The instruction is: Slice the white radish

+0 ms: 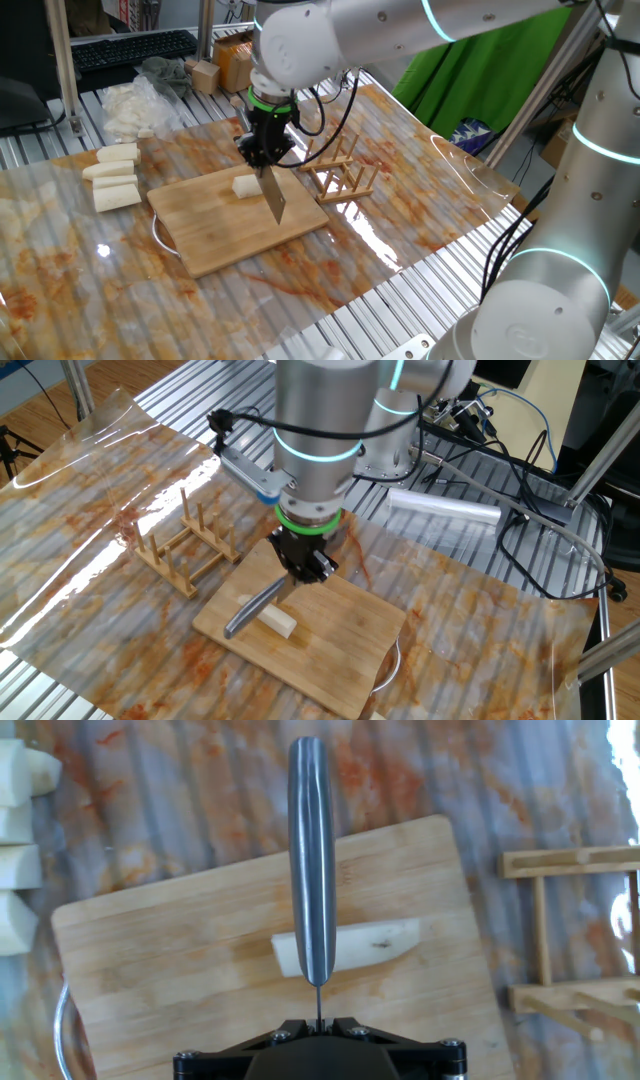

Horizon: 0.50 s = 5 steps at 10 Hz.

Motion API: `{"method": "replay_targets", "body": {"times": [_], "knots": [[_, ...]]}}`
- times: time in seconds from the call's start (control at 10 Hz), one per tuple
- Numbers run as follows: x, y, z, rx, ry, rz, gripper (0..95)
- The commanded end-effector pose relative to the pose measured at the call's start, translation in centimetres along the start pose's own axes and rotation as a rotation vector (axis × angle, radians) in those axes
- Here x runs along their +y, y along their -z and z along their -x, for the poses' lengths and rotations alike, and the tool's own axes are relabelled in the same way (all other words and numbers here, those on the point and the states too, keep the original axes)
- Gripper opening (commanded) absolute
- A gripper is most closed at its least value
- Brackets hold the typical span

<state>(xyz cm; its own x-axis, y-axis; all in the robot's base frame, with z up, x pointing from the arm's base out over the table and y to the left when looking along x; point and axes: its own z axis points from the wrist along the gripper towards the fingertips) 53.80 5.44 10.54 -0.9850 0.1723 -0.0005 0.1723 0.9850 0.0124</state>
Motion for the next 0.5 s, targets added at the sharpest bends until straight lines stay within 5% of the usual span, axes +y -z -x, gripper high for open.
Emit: {"method": "replay_targets", "body": {"times": [0.1, 0.5], "knots": [[0.06, -0.15, 0.16, 0.006, -0.016, 0.004, 0.0], [0.02, -0.19, -0.05, 0.019, -0.027, 0.002, 0.0]]}}
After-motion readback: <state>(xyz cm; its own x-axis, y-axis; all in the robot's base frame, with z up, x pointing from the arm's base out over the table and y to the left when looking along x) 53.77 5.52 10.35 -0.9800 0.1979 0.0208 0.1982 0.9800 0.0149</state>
